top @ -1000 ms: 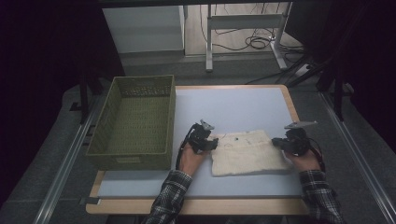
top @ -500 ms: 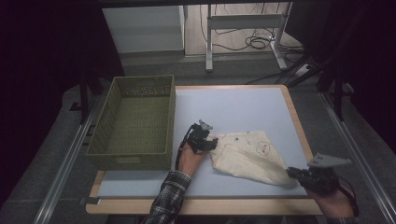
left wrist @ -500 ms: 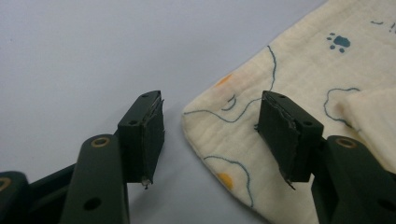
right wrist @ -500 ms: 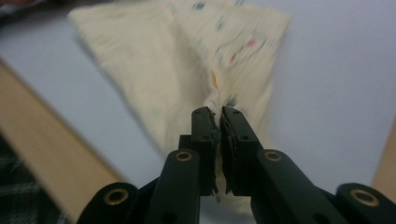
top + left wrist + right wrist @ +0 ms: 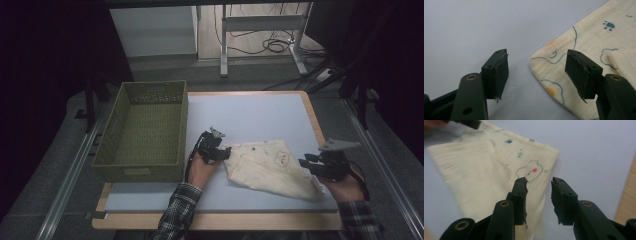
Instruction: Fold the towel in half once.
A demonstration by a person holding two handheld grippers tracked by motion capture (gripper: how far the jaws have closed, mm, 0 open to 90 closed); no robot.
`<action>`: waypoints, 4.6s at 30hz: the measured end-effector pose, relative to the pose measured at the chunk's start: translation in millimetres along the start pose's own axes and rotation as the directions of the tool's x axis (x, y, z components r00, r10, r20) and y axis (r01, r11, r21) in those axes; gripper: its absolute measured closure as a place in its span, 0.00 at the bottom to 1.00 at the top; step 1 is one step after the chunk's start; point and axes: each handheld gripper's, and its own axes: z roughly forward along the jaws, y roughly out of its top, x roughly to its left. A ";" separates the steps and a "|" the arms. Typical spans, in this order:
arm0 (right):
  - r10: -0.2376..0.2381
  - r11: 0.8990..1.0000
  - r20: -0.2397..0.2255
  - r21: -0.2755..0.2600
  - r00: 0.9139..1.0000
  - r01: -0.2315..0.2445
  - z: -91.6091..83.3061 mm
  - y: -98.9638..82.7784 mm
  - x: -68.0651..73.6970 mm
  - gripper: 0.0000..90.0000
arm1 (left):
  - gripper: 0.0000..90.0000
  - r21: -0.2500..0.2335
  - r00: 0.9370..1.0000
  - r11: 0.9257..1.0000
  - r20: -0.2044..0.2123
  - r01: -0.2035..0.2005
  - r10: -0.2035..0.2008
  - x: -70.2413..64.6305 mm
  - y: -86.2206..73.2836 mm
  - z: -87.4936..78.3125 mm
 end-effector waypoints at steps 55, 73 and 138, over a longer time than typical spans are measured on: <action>0.004 0.999 -0.029 0.052 1.000 -0.003 8.8 -30.0 9.0 0.67 | 0.92 -0.048 0.967 0.989 0.206 -0.143 0.150 -47.2 6.9 -35.3; 0.038 0.999 0.013 0.020 0.999 -0.038 -19.9 -46.6 3.6 0.61 | 0.50 -0.156 0.963 0.987 0.256 -0.044 0.083 -39.2 -31.9 -93.6; 0.095 0.995 -0.015 0.028 0.995 -0.095 28.0 -29.6 -23.0 0.59 | 0.45 -0.055 0.992 0.998 0.128 0.003 0.004 -11.2 -8.6 -23.7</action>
